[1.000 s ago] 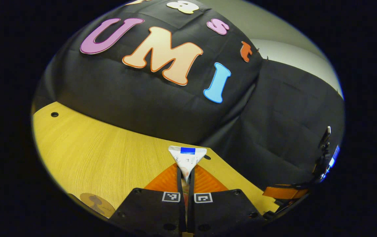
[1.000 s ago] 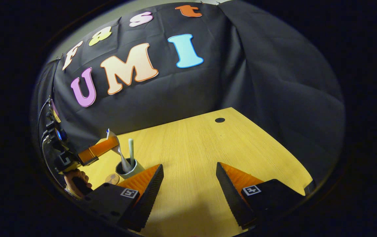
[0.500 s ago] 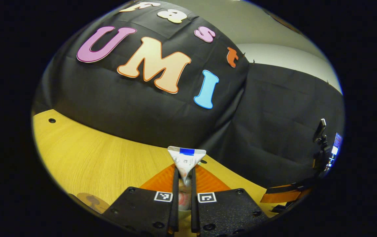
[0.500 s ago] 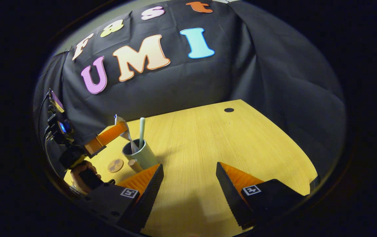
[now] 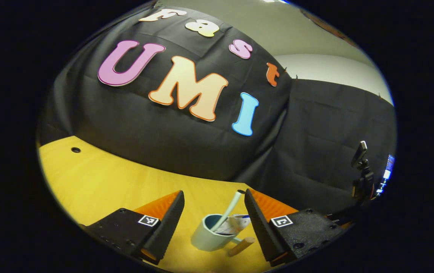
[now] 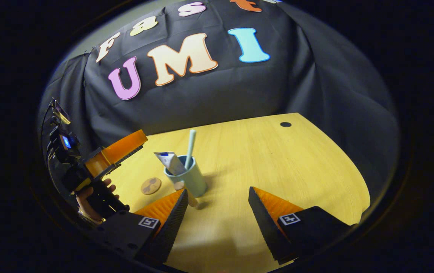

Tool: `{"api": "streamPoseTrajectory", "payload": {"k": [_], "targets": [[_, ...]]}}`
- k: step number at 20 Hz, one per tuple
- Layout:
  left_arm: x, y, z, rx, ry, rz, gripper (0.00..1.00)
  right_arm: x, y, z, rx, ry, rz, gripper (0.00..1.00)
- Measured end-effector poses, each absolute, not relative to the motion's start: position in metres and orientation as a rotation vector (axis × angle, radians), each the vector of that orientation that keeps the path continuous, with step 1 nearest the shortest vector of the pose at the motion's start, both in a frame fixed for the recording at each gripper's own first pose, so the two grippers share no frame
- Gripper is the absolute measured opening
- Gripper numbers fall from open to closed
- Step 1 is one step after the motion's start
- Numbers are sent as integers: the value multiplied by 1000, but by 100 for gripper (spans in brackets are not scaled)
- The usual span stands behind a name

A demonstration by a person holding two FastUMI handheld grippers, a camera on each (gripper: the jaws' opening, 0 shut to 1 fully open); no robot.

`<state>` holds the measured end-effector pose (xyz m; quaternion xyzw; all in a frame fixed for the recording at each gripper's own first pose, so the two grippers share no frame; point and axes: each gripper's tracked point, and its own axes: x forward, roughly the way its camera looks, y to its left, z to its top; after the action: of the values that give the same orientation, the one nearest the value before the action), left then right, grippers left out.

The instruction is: Put the toothbrush and toothpaste on the desktop into the cup, then pick up the cup and place it on the coaster on the desktop.

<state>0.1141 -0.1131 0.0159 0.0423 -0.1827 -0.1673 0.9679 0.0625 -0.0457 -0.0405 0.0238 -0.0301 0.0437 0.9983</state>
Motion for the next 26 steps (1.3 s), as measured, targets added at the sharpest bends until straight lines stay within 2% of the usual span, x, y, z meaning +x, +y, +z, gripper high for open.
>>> {"api": "streamPoseTrajectory", "payload": {"k": [2, 3, 4, 7, 8, 9, 17, 18, 19, 20, 21, 22, 23, 24, 25, 26], "targets": [[105, -89, 23, 104, -358, -283, 93, 66, -25, -33, 25, -32, 131, 98], [100, -75, 28, 108, -354, -255, 93, 69, -17, -33, 12, -2, 153, 94], [94, -60, 30, 106, -347, -225, 93, 72, -7, -33, 1, 36, 174, 98], [78, -14, 25, 100, -304, -139, 94, 84, 15, -38, -23, 147, 235, 99], [72, 3, 23, 109, -288, -102, 94, 93, 21, -41, -36, 169, 239, 94], [67, 19, 18, 120, -269, -65, 95, 100, 23, -42, -51, 186, 239, 98], [24, 115, -21, 103, -158, 236, 95, 148, 15, -73, -171, 421, 162, 99], [21, 124, -28, 86, -143, 265, 95, 153, 14, -77, -184, 452, 153, 90], [18, 131, -34, 66, -132, 287, 95, 161, 16, -85, -192, 481, 147, 89], [16, 138, -39, 44, -120, 307, 95, 165, 15, -90, -200, 510, 139, 95], [16, 144, -45, 20, -109, 324, 95, 167, 14, -93, -210, 531, 136, 93], [17, 150, -50, 0, -93, 341, 95, 171, 14, -96, -222, 543, 129, 78], [16, 156, -54, -13, -81, 358, 95, 172, 13, -99, -229, 557, 123, 73], [16, 160, -55, -19, -78, 371, 95, 174, 12, -101, -232, 574, 116, 85], [14, 163, -57, -21, -78, 382, 95, 175, 10, -101, -235, 585, 108, 86], [13, 166, -57, -24, -74, 390, 95, 176, 13, -103, -226, 601, 110, 77]]}}
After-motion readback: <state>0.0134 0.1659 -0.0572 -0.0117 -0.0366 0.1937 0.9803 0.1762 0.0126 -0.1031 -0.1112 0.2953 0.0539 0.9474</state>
